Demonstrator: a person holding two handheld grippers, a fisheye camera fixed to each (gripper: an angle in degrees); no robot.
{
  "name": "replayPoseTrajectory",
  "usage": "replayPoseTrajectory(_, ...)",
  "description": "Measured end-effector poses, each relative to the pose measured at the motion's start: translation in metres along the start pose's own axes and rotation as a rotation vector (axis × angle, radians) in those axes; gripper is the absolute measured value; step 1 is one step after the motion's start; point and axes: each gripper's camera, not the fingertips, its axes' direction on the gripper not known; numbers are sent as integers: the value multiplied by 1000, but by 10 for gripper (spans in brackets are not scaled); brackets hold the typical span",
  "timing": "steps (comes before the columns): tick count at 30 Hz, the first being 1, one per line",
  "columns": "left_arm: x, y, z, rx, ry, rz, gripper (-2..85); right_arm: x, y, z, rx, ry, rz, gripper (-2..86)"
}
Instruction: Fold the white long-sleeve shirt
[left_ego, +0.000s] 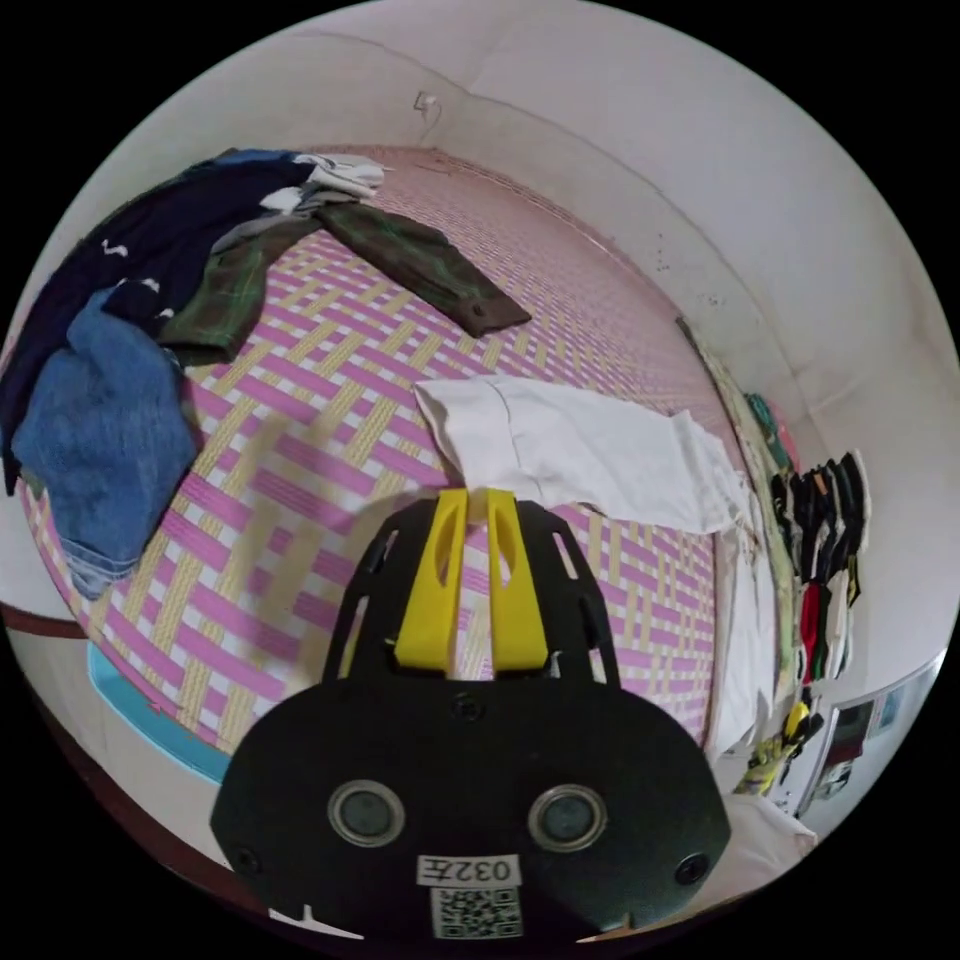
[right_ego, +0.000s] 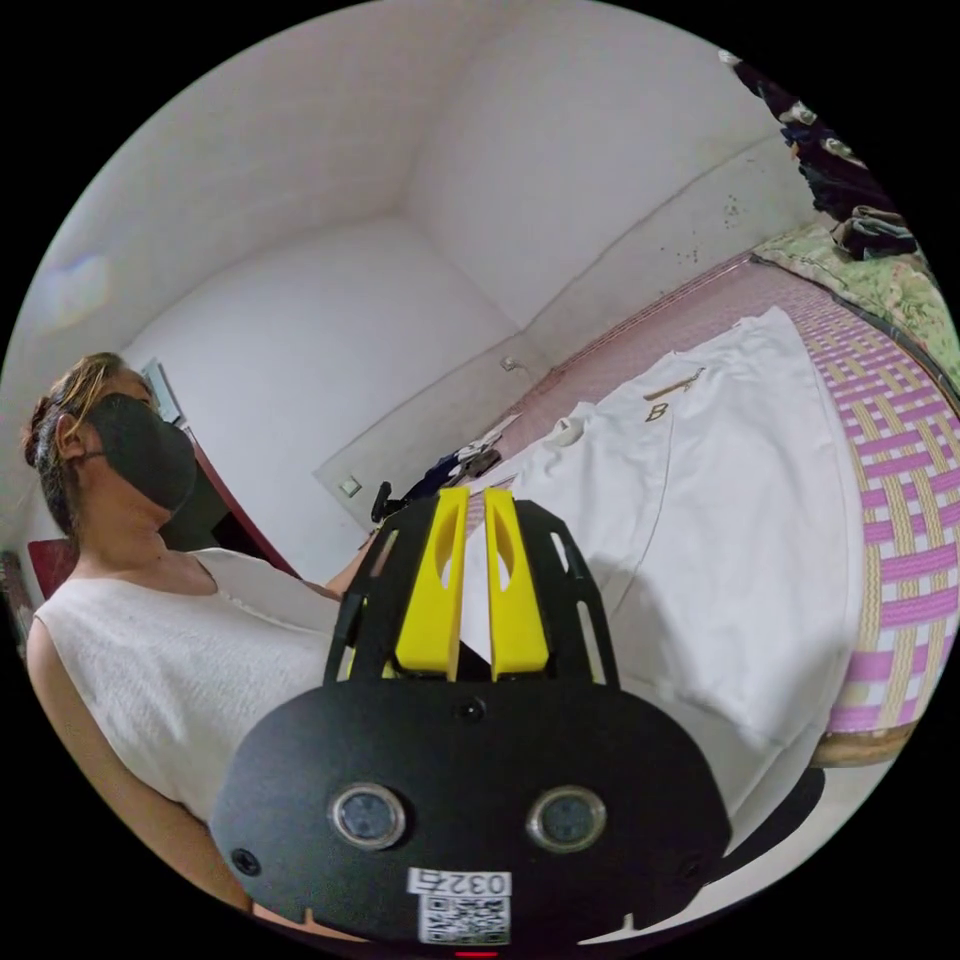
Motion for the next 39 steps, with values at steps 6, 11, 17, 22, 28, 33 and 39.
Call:
replayPoseTrajectory(6,-83,-12,-11,-3,49,-61,13,2,-26,0,-38,-10,9,36)
replayPoseTrajectory(11,-92,-20,-19,76,133,-44,-8,-2,-54,11,-63,-68,3,38)
replayPoseTrajectory(17,43,-1,-45,140,544,380,-7,-9,-112,23,-121,-107,-22,44)
replayPoseTrajectory(22,176,100,25,-132,729,719,-7,2,-176,68,-244,-98,10,62)
replayPoseTrajectory(28,185,170,124,-359,678,782,-7,86,-220,132,-389,-145,350,92)
replayPoseTrajectory(33,141,187,119,-384,877,803,4,116,-238,162,-424,-273,514,124)
replayPoseTrajectory(39,54,211,96,-350,721,671,37,109,-266,177,-475,-209,516,111)
